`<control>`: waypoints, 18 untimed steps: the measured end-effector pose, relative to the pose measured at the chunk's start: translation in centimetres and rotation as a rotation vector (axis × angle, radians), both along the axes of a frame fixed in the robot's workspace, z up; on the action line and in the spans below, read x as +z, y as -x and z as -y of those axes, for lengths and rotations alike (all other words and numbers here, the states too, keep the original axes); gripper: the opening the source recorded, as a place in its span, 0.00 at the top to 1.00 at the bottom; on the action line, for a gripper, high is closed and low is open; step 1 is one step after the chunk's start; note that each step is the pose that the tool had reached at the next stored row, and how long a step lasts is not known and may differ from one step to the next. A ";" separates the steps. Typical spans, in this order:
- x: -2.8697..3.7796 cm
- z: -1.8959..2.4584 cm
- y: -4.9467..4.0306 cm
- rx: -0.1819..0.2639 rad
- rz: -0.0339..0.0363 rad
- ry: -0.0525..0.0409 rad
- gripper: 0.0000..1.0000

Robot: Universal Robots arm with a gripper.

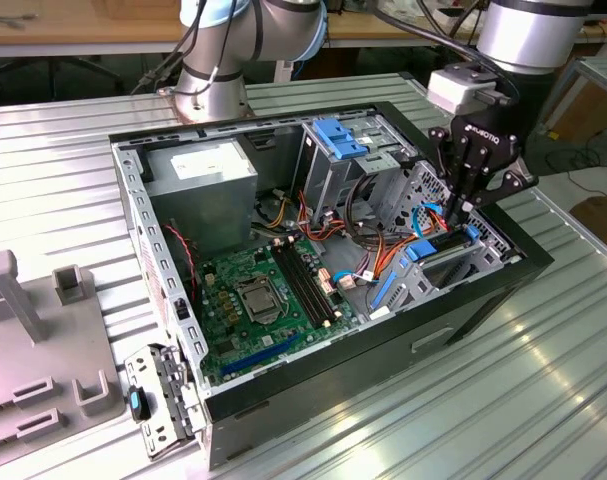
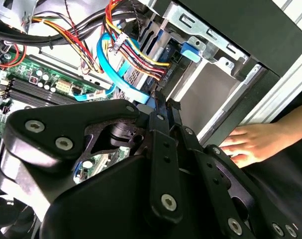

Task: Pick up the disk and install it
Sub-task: 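Insert the second disk wire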

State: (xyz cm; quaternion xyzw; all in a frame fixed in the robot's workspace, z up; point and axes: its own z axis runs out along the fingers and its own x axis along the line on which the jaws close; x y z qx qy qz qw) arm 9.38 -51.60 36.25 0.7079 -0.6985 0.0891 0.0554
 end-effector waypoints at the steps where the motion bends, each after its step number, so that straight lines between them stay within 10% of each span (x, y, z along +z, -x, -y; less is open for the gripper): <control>1: -0.06 0.00 0.00 0.000 0.0006 0.0001 0.84; 18: -1.63 0.08 -0.05 0.002 0.0026 -0.0078 0.84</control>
